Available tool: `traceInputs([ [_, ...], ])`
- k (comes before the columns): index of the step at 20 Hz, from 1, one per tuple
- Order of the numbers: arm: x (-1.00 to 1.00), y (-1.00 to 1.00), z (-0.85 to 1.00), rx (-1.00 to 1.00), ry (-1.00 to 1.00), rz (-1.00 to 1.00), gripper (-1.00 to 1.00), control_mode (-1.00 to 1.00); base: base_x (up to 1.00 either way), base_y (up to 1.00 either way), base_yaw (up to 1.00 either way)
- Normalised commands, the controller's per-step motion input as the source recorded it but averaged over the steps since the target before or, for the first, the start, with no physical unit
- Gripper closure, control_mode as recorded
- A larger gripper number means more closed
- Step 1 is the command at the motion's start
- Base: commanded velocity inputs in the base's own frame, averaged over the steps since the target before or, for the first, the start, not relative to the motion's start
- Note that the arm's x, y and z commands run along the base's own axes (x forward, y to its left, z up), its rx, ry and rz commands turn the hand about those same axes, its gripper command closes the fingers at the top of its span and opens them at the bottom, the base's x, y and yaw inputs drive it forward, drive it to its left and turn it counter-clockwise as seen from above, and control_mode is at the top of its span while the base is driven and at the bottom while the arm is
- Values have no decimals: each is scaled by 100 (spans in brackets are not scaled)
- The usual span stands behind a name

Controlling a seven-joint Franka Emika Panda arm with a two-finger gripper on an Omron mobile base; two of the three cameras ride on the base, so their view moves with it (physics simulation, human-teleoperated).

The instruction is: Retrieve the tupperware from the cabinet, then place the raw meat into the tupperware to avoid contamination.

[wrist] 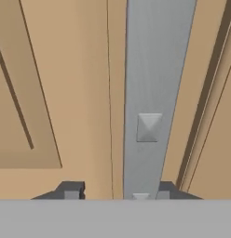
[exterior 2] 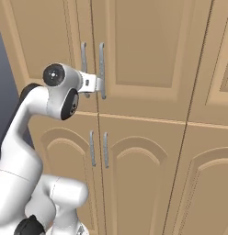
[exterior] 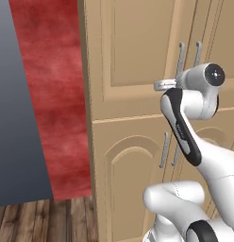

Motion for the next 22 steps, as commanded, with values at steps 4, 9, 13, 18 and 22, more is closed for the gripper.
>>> traceInputs([
  [4,-78,26,-5,-2,7,-1,100,-100,0,0,0],
  [9,-100,39,-6,-4,3,-1,100,-100,0,0,0],
  [13,-90,63,-3,-14,8,0,100,-100,0,0,0],
  [18,-71,95,0,-15,12,0,100,-100,0,0,0],
  [22,-37,86,0,-10,13,-4,100,-100,0,0,0],
])
